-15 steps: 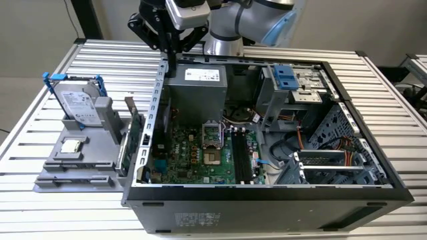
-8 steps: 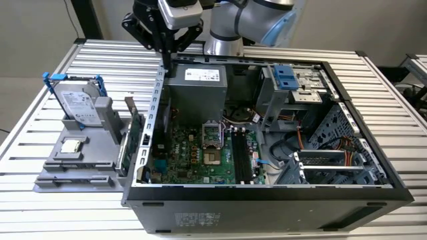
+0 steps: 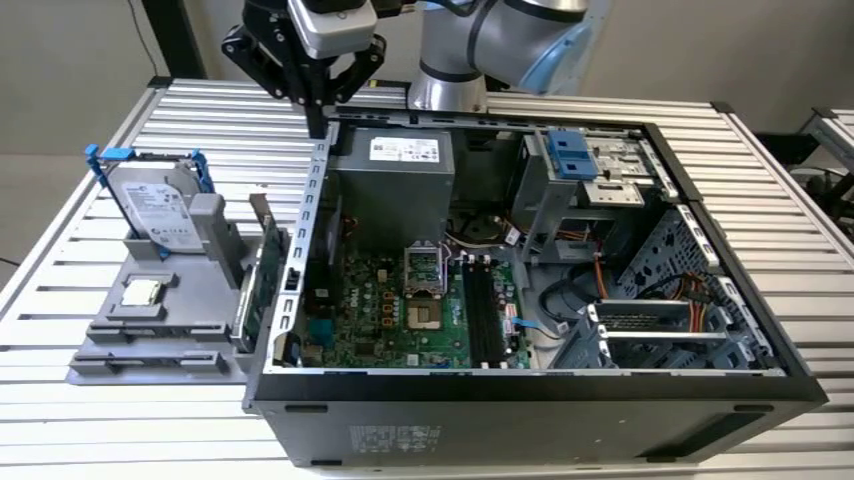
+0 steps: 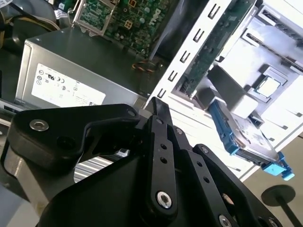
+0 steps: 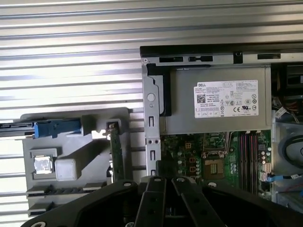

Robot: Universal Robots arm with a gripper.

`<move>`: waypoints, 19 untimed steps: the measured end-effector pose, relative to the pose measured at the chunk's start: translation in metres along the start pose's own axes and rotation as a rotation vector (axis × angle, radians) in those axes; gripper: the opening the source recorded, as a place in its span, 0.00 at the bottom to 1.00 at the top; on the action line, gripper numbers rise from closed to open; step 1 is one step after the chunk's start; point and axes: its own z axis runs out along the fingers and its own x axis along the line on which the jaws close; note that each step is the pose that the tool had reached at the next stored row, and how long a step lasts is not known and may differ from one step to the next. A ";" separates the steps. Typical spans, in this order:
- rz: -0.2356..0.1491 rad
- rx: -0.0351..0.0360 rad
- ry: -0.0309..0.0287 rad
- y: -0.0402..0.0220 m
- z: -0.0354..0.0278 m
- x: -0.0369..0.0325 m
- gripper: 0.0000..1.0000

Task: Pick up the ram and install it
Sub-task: 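Reach for the ram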

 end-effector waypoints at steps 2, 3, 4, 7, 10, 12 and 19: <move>0.000 -0.0001 -0.0001 -0.0003 -0.0001 0.0036 0.00; 0.000 0.0000 -0.0002 -0.0004 -0.0001 0.0054 0.00; 0.000 -0.0001 -0.0003 -0.0005 -0.0001 0.0072 0.00; 0.000 -0.0001 -0.0006 -0.0009 -0.0003 0.0129 0.00; 0.000 -0.0001 -0.0009 -0.0013 -0.0004 0.0181 0.00; 0.000 -0.0001 -0.0009 -0.0015 -0.0005 0.0209 0.00; 0.000 -0.0001 -0.0010 -0.0020 -0.0006 0.0289 0.00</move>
